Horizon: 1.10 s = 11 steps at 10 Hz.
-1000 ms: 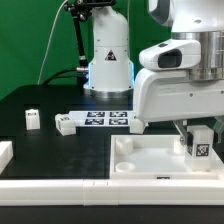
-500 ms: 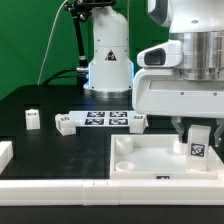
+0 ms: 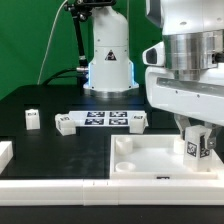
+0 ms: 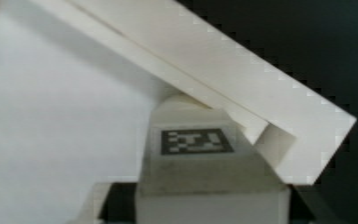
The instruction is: Assemble one leg
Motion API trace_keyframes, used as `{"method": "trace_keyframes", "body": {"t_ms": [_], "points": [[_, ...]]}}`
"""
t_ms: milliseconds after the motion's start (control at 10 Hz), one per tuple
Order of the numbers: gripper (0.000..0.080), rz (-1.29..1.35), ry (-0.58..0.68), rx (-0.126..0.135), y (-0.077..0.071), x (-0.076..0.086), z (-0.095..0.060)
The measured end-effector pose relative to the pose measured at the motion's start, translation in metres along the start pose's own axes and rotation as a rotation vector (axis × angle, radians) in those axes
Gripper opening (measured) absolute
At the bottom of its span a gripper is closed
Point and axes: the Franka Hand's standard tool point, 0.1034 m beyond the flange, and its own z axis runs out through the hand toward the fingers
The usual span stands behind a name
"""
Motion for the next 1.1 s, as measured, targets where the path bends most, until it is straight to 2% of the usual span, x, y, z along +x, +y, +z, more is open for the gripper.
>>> {"method": "trace_keyframes", "body": {"t_ms": [100,200,300,400,500,800,1100], "points": [[0.0294,0.059,-0.005,0.002,-0.0001,-0.0002,0.0],[0.0369,0.145,-0.014,0.005,-0.0005,-0.0021,0.0005],[0.0504,0.101,-0.014,0.005,-0.0005,-0.0026,0.0008],[0.0504,0.065,-0.014,0.005,-0.0005,-0.0027,0.0008],[0.0623,0.037,-0.014,0.006,-0.0016,-0.0027,0.0],[0.0648,-0.314,-0.008,0.0,-0.0031,-0.007,0.0006],[0.0649,-0.71,0.001,-0.009,-0.0031,-0.0041,0.0035]]}}
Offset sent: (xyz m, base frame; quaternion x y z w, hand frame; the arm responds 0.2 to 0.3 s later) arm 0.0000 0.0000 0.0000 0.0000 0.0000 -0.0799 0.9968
